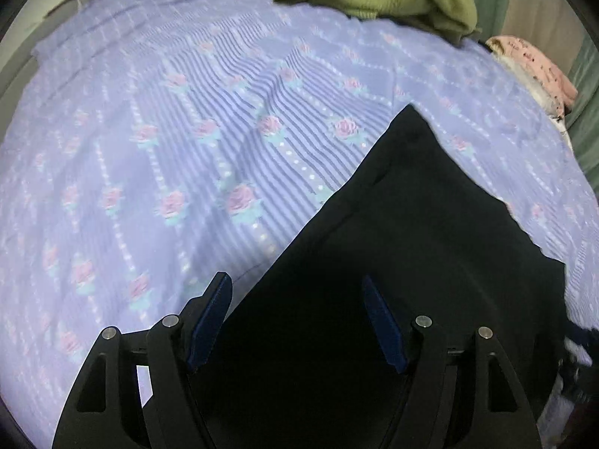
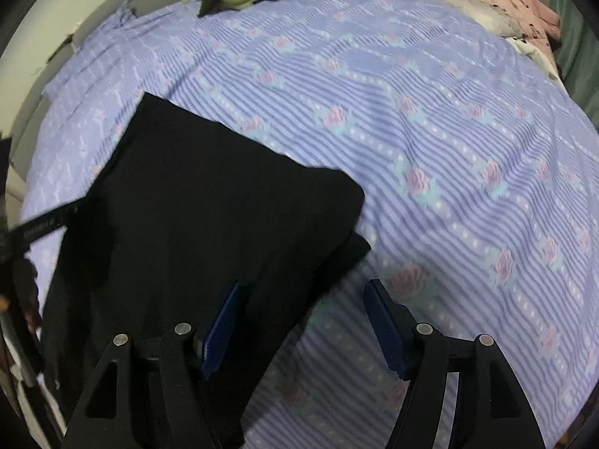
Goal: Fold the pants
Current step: 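Release the pants and smooth the folded bundle with both grippers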
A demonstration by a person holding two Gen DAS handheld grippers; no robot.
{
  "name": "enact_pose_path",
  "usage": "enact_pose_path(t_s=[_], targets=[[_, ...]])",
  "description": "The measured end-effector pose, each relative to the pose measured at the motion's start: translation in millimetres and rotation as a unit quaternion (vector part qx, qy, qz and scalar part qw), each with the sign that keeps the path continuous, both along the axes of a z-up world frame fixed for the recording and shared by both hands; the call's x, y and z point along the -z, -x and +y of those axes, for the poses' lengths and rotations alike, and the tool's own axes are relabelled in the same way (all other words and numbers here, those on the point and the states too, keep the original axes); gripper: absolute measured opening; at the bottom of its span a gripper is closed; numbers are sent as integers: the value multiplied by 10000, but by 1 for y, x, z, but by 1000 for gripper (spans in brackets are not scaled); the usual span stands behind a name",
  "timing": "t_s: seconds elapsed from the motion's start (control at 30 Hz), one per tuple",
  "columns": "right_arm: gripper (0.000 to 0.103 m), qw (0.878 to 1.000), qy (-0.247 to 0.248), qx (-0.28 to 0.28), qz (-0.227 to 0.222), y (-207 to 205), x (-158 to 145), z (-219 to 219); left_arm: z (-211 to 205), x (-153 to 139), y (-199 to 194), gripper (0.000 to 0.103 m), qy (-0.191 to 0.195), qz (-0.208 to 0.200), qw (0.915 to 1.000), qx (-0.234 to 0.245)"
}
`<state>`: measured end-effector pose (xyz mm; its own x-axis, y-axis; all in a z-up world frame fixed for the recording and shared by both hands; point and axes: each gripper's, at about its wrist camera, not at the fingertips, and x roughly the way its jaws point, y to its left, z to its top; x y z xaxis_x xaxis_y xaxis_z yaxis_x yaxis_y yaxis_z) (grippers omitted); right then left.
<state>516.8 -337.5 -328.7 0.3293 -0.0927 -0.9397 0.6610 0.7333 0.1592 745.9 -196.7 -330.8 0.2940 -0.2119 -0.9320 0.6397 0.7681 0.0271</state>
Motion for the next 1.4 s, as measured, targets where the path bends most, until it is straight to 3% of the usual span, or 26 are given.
enact_pose_path(t_s=[0.1, 0.33, 0.43, 0.57, 0.77, 0.87, 1.0, 1.1, 1.2, 1.4], targets=[[68, 9991, 219, 86, 339, 3, 6, 2, -13, 14, -8, 69, -150, -9, 9998, -152], [68, 9958, 528, 149, 739, 12, 11, -3, -42, 14, -12, 69, -326, -450, 9979, -330], [68, 9920, 835, 158, 937, 15, 2, -5, -37, -8, -11, 67, -45, -658, 9967, -464], [69, 9848, 1340, 433, 1020, 36, -24, -14, -5, -52, 22, 67, 372, -1031, 9929, -459], [69, 9919, 1220, -78, 338, 58, -72, -8, 88, -104, 99, 71, 692, -1281, 9871, -668], [69, 9902, 1206, -706, -10, 54, -94, 28, 155, -117, 139, 72, 692, -1170, 9841, -1144], [69, 9751, 1234, -1796, -405, 37, -116, 100, 242, -118, 184, 72, 737, -828, 9734, -2005], [69, 9677, 940, -2292, -476, 27, -118, 146, 307, -106, 211, 72, 874, -555, 9560, -2746], [69, 9597, 737, -2669, -482, 20, -116, 185, 353, -90, 226, 72, 1054, -346, 9419, -3169], [69, 9384, 808, -3346, -301, 10, -106, 254, 405, -45, 227, 72, 1778, 278, 9213, -3448]])
